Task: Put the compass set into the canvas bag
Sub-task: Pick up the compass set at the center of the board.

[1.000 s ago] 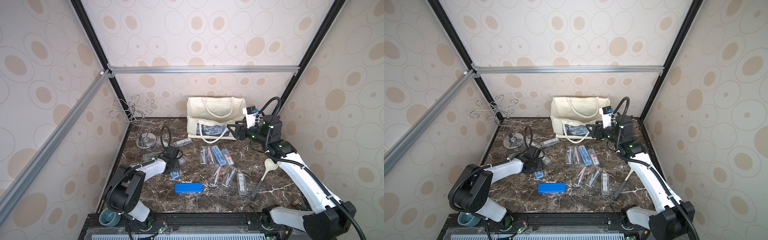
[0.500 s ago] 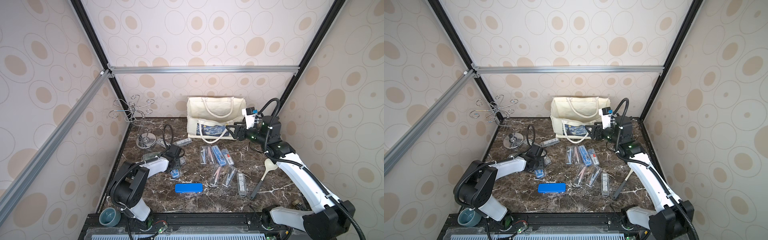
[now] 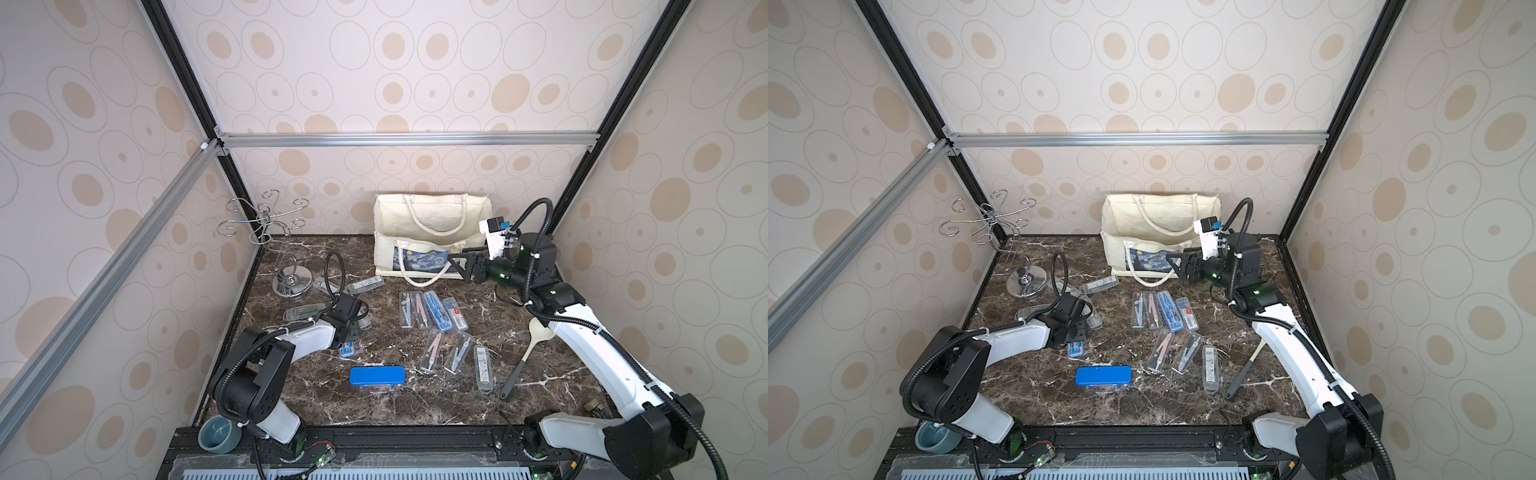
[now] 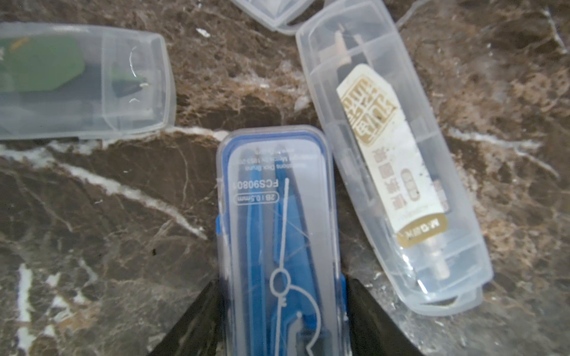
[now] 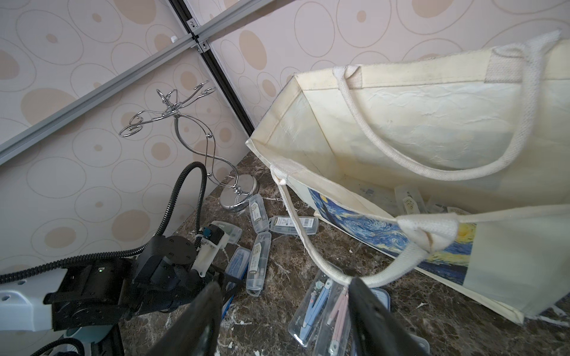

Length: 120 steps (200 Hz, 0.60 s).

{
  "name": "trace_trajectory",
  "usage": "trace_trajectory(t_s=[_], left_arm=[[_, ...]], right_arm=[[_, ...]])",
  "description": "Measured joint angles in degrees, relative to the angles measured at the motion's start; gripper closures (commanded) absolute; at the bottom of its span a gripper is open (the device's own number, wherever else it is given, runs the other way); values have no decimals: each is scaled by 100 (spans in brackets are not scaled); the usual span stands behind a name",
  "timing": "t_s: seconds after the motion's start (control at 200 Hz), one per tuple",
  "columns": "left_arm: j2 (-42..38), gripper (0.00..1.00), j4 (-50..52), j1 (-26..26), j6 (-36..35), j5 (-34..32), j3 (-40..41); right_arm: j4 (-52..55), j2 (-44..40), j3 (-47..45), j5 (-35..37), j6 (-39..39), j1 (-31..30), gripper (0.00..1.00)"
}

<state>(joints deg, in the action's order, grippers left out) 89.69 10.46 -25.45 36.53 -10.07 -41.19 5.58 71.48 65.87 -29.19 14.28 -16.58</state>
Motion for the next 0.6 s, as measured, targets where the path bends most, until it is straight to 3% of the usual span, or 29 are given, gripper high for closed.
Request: trace_trajectory(t_s=[0.32, 0.6], left_arm=[[-509, 40, -236, -13, -103, 229, 487], [-1161, 42, -684, -52, -400, 439, 741]], right_arm=[[17, 96, -9, -181, 13, -87, 34], [131, 321, -11, -278, -186, -686, 34]])
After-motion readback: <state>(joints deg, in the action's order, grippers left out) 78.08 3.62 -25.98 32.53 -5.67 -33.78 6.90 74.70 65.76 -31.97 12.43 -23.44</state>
